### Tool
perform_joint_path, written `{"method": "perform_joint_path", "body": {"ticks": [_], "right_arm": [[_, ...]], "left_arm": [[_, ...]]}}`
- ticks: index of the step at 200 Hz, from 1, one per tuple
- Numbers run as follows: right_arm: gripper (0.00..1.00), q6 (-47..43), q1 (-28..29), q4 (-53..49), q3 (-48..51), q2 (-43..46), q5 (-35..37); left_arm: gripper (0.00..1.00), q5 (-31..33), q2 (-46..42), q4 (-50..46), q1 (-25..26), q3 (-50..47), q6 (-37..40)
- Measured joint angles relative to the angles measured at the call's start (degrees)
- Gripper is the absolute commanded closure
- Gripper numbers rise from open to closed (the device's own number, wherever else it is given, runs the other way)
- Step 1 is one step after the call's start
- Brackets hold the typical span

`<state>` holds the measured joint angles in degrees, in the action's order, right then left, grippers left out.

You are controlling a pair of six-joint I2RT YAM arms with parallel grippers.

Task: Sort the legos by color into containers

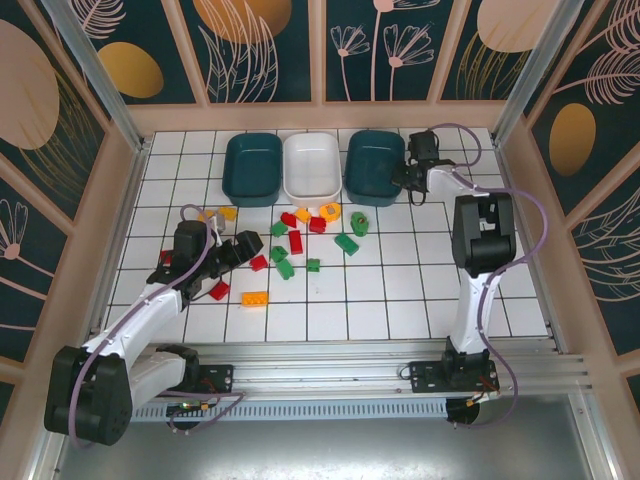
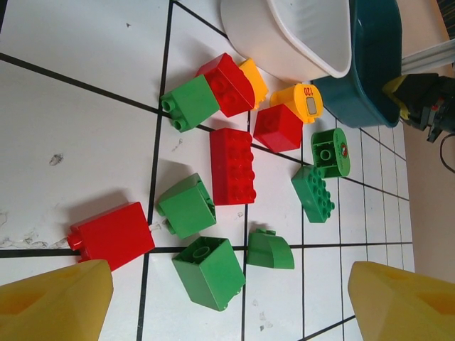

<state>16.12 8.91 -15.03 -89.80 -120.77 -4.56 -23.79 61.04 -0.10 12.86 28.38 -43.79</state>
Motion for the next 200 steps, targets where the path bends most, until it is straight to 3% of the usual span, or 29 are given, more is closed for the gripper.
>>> {"method": "perform_joint_path", "body": {"ticks": [65,90,109,140,160,200], "right_arm": [[0.88,-7.76,0.85,-2.45,-8.48,-6.16,-3.34],[0.75,-8.74,0.85,-3.30,-9.79,-6.84,-4.81],[0.55,-8.70,0.85,-4.44,-10.49,-7.04,-5.46],[0.49,-8.55,0.79,-4.96,-10.71,-6.49,-5.18],[0.45,-7.04,0.81,-3.65,-4.24,-1.31,-3.52],[0.38,-4.00,3.23,0.83,16.55,20.98,-1.60]], "left_arm": [[0.14,0.26,-0.44,-0.61,0.00,0.02,0.02],[0.14,0.26,-0.46,-0.98,0.00,0.13,0.02],[0.14,0.26,-0.48,-1.31,0.00,0.31,0.02],[0.14,0.26,-1.40,-1.70,0.00,0.37,0.02],[0.13,0.68,-2.51,-1.88,0.00,0.44,0.02],[0.05,4.35,-6.71,-0.17,0.00,-1.22,-1.75]]}}
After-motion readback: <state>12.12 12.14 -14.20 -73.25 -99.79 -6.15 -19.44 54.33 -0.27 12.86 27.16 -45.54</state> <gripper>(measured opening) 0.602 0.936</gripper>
